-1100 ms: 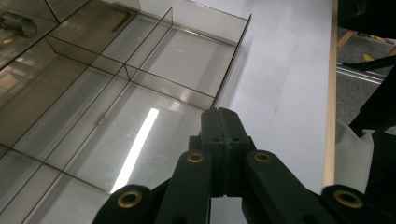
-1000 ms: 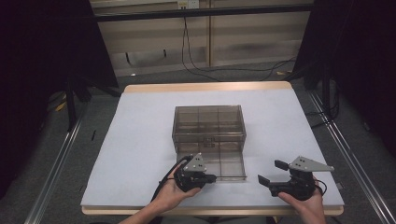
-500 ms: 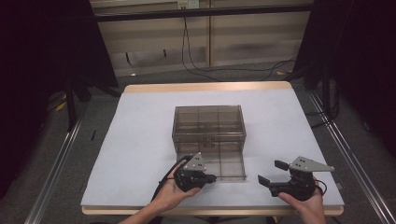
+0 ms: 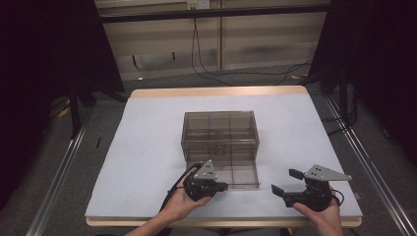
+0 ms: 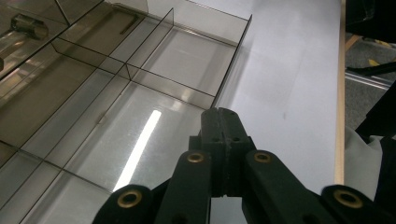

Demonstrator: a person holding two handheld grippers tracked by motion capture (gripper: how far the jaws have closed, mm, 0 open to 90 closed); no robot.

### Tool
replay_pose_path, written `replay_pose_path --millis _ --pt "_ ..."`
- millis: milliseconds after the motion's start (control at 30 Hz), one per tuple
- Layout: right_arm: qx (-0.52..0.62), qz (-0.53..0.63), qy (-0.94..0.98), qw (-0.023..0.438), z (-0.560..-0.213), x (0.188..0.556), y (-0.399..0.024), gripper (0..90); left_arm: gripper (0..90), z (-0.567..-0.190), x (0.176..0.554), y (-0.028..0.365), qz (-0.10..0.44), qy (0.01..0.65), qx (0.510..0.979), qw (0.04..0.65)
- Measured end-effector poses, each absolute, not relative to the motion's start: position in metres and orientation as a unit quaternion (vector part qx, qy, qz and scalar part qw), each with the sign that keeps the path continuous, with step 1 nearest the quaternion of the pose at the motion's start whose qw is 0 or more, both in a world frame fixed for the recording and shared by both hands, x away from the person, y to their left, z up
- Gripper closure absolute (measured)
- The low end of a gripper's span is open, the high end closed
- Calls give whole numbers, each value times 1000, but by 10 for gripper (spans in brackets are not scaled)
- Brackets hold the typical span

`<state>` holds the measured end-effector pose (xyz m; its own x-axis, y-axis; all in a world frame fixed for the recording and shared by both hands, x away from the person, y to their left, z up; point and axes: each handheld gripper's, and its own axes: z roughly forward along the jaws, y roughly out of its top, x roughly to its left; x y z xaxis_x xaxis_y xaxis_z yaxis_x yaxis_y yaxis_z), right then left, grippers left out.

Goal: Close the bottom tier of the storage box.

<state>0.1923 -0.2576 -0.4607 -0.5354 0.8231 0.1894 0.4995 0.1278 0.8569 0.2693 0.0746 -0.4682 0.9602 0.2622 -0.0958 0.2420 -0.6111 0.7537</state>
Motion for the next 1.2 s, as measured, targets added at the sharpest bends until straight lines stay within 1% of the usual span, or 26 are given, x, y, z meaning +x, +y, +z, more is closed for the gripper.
replay_pose_path --millis 67,100,167,533,600,800,933,1067,1133,1200 --pt "452 482 732 169 -461 192 -258 107 900 -469 269 74 12 146 893 425" --pt "453 481 732 168 -461 192 -258 107 900 -468 270 74 11 144 898 417" --pt "452 481 732 168 -461 193 -258 107 900 -469 270 74 11 147 893 425" --pt "452 482 732 167 -461 192 -258 109 900 -469 271 75 13 154 894 421" --pt "453 482 732 166 -461 192 -258 109 900 -470 272 76 12 159 888 432" --pt "452 485 730 168 -460 193 -257 118 900 -469 276 79 21 167 890 424" --pt "452 484 730 168 -460 193 -257 118 900 -470 277 78 16 173 885 432" --pt "451 484 731 167 -461 193 -257 118 900 -469 279 79 12 177 888 424" --pt "452 483 731 167 -461 193 -257 117 900 -470 279 78 4 187 881 434" --pt "453 483 731 166 -461 194 -257 118 900 -471 279 78 9 182 884 430"
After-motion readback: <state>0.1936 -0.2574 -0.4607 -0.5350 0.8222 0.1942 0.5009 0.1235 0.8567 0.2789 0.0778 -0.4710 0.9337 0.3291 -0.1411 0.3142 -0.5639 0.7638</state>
